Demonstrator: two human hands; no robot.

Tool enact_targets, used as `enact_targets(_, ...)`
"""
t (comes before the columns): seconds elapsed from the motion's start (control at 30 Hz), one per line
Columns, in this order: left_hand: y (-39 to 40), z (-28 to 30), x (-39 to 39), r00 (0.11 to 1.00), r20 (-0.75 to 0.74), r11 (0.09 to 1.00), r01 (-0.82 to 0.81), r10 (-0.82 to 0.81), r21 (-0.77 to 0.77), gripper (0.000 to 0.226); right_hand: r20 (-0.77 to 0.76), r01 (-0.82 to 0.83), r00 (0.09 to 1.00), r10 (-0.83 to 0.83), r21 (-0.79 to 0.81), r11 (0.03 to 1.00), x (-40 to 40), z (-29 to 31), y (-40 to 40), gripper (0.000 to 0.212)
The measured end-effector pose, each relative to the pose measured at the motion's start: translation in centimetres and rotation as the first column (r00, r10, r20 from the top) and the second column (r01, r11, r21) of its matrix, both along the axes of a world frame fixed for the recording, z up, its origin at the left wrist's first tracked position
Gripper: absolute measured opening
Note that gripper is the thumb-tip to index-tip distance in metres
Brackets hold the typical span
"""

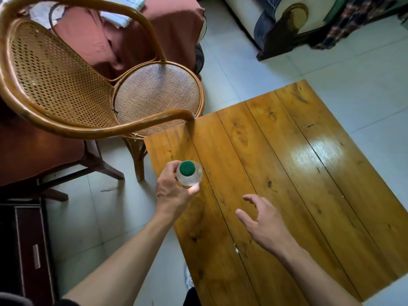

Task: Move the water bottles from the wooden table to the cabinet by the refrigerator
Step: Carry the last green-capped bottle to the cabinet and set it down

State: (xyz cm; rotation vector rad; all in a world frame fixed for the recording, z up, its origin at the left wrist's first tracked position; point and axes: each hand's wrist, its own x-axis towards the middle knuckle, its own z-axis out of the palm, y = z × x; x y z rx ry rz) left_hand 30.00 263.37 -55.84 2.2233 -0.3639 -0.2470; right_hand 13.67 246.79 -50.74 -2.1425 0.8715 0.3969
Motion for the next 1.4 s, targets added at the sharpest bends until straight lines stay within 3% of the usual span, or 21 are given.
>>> enact_targets(0.23, 1.4, 1.1, -1.8, 0.999, -0.054, 1.000, 0.004, -0.004, 0.001, 0.066, -0.036, 0.081, 0.996, -0.078, 0.080, 0.994, -2.0, -2.3, 0.2, 0.046)
enact_targets(0.43, 2.0, 4.9, -3.8, 1.000, -0.011, 1.000, -0.011, 0.011, 0.006, 0.066, -0.022, 0.081, 0.997, -0.079, 0.097, 0.992, -3.2, 0.0, 0.7, 0.045)
enact_targets(0.97, 2.2, 30.0, -9.2, 0.973, 0.230, 0.997, 0.045, -0.029, -0.066, 0.070, 0.317, 0.040, 0.948, -0.026, -0.039, 0.998, -4.7, 22.8, -1.7, 0.045)
enact_targets(1.2, 0.5, 37.4, -12.1, 0.940, 0.335, 0.990, 0.103, -0.066, -0.095, 0.067, 0.366, -0.029, 0.925, 0.101, -0.199, 0.980, -8.4, 28.2, -3.5, 0.048)
enact_targets(1.4, -1.7, 41.4, -13.5, 0.897, 0.408, 0.963, 0.237, -0.167, -0.127, 0.069, 0.375, 0.023, 0.923, 0.087, -0.280, 0.960, -12.3, 31.0, -4.4, 0.049)
